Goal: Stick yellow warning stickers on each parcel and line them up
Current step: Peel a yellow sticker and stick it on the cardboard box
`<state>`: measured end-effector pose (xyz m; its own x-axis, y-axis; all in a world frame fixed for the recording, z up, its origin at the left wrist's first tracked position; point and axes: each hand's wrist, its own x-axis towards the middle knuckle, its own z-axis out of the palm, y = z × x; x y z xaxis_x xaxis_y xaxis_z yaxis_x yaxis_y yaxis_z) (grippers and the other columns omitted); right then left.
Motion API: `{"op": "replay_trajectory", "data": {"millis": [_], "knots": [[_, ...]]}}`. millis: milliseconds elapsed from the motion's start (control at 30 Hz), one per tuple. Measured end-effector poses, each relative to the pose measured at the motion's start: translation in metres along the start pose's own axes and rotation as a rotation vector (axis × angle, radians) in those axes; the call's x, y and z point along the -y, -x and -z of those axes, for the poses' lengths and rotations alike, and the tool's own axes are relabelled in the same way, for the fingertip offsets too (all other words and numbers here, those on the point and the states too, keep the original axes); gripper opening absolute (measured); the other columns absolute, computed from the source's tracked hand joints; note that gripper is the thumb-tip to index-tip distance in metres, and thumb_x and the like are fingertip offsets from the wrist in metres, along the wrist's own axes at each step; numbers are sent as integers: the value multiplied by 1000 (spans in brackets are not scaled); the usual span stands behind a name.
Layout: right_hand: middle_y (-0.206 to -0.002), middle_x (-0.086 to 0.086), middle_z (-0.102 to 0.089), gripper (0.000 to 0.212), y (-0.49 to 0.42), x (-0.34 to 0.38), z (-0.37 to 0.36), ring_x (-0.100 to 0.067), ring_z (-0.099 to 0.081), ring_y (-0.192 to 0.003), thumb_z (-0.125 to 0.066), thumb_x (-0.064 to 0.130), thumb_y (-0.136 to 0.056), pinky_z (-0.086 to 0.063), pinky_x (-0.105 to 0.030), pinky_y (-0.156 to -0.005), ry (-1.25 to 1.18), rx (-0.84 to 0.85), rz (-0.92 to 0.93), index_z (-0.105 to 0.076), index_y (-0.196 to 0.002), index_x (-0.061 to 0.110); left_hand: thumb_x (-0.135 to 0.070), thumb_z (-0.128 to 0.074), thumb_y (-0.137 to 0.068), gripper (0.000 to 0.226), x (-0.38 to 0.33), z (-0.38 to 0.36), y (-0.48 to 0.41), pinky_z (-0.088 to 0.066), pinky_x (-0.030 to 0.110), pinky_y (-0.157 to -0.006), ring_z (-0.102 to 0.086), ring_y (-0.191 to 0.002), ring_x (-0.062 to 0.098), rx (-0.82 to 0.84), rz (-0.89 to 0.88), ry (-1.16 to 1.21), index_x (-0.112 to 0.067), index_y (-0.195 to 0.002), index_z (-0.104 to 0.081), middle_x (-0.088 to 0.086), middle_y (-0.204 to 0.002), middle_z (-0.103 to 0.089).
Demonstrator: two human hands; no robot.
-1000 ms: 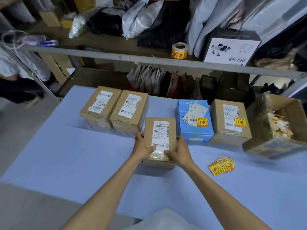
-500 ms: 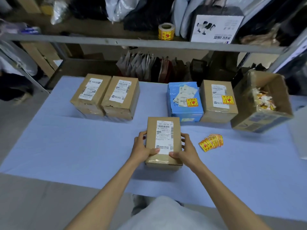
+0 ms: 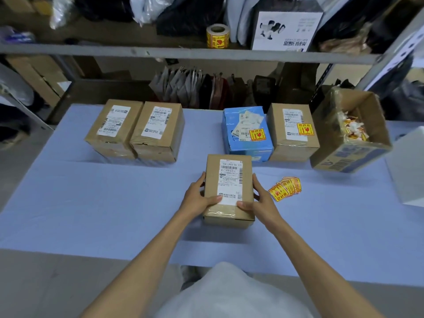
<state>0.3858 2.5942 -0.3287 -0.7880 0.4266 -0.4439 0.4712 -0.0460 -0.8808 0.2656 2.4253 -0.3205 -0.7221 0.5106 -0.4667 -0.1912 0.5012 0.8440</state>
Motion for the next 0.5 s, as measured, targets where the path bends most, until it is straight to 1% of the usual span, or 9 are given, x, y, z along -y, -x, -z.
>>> {"op": "replay_trajectory", "data": {"millis": [67,233,300,333,367,400,433,467,500], "knots": [[-149,6,-41,100,-3,1,1,-21,-45,-131,-77,7,-75,-43,-46,-106,8,13,-13,-18,-152,34,-23,-82,-72,96,1,0,1,-44,35,-102,-50,-126,22,-15,-8,9,-27,-149,-26,3,-141,-45],[-148,7,-41,99,-5,1,3,-19,-43,-132,-77,9,-77,-42,-46,-107,0,28,-19,-17,-152,35,-26,-84,-71,98,4,-1,-2,-45,35,-100,-51,-125,20,-22,-12,28,-28,-150,-26,2,-141,-46],[-144,11,-43,91,-4,-2,6,-14,-46,-127,-76,15,-80,-46,-41,-103,20,37,5,-21,-151,34,-24,-83,-71,95,5,-1,-2,-46,33,-97,-52,-122,19,-20,-22,25,-28,-148,-28,0,-139,-46],[-141,11,-46,82,-5,-3,8,-12,-49,-123,-73,19,-83,-49,-34,-97,29,19,28,-28,-150,31,-22,-83,-71,93,5,-1,-3,-46,31,-95,-52,-119,18,-21,-27,20,-28,-147,-30,0,-139,-46],[-138,8,-50,68,-6,-5,11,-12,-53,-118,-69,22,-87,-49,-26,-91,42,-38,54,-37,-146,27,-20,-83,-71,92,5,-1,-4,-45,29,-94,-52,-116,16,-25,-32,16,-27,-146,-31,0,-138,-47],[-134,2,-55,55,-7,-7,15,-14,-56,-113,-65,24,-90,-48,-20,-84,84,-141,85,-45,-141,20,-19,-84,-70,91,5,-1,-5,-44,27,-93,-51,-113,14,-34,-32,6,-26,-145,-33,0,-138,-47],[-129,-4,-59,45,-9,-9,19,-16,-58,-109,-63,23,-92,-46,-17,-80,169,-268,118,-52,-135,14,-19,-85,-68,90,4,-2,-7,-43,26,-94,-50,-112,12,-48,-30,-7,-26,-143,-34,0,-137,-46],[-126,-10,-60,40,-13,-13,25,-20,-58,-109,-62,19,-92,-45,-19,-79,288,-376,147,-54,-130,8,-18,-85,-67,90,3,-4,-8,-41,26,-94,-49,-113,12,-66,-27,-21,-25,-141,-36,-1,-134,-46],[-126,-14,-58,39,-18,-17,30,-25,-56,-112,-61,15,-92,-45,-25,-83,428,-440,156,-55,-128,4,-17,-85,-66,88,2,-5,-9,-41,25,-95,-50,-114,12,-87,-21,-25,-24,-140,-38,-1,-131,-45]]}}
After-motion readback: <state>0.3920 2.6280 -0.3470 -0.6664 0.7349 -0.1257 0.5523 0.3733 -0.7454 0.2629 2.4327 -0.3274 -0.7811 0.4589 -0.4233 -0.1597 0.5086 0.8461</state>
